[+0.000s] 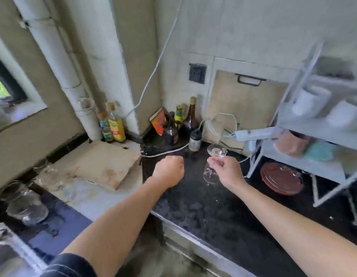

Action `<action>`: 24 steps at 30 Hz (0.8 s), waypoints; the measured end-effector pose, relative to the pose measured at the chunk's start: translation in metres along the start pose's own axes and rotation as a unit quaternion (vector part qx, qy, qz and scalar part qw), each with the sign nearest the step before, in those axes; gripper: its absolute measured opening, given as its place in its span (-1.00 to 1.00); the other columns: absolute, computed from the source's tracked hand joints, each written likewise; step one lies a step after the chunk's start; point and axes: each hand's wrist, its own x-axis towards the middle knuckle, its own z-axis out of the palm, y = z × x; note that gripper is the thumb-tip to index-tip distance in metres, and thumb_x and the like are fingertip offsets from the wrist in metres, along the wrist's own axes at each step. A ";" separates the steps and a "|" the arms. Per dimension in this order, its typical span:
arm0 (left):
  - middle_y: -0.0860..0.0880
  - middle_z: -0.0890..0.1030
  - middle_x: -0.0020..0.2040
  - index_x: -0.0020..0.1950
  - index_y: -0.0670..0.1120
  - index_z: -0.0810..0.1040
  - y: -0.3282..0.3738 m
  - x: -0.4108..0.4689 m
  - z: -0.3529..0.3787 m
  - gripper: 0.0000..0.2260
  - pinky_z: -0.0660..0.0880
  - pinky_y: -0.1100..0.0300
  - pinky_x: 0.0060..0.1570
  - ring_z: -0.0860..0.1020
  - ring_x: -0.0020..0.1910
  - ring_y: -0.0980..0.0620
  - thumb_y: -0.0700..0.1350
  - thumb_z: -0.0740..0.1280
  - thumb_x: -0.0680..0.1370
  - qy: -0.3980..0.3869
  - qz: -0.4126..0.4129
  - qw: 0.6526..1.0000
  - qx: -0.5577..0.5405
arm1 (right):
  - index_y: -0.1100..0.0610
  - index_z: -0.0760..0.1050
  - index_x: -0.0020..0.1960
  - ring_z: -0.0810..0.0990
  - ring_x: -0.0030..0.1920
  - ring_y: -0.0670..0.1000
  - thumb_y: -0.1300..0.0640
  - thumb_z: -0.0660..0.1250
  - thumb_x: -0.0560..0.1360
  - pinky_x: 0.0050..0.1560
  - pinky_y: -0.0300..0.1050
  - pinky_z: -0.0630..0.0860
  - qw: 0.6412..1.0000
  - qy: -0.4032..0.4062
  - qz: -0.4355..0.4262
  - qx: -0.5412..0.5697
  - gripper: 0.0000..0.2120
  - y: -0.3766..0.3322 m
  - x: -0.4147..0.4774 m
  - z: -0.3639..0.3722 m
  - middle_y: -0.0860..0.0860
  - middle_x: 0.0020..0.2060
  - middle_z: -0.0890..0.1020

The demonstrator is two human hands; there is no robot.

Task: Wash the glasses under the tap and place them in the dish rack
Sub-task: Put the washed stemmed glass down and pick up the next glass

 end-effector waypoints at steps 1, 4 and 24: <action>-0.12 0.62 0.06 0.02 -0.06 0.57 0.021 0.008 0.010 -0.81 0.47 0.05 -0.04 0.56 0.07 -0.20 -0.10 0.18 0.54 -0.011 0.025 1.000 0.005 | 0.11 0.69 -0.07 0.67 -0.13 0.04 0.01 0.35 0.54 0.00 0.00 0.54 1.000 0.011 0.013 -0.011 -0.79 0.016 -0.003 -0.017 0.06 -0.23 0.72; -0.10 0.60 0.07 0.05 -0.06 0.57 0.080 0.027 0.038 -0.80 0.43 0.08 -0.07 0.54 0.07 -0.17 -0.09 0.18 0.56 -0.041 0.102 0.994 0.025 | 0.02 0.67 -0.10 0.64 -0.20 -0.02 -0.02 0.32 0.55 -0.08 -0.05 0.51 0.997 0.049 0.046 -0.036 -0.81 0.063 -0.016 -0.064 -0.08 -0.31 0.67; -0.07 0.56 0.00 0.05 -0.08 0.55 0.422 0.031 0.183 -0.81 0.49 0.03 -0.06 0.55 -0.01 -0.12 -0.09 0.15 0.59 -0.170 0.462 0.871 0.014 | 0.08 0.60 -0.04 0.60 -0.12 -0.03 -0.03 0.29 0.56 -0.08 -0.08 0.49 0.878 0.357 0.312 -0.067 -0.80 0.287 -0.173 -0.330 -0.07 -0.21 0.64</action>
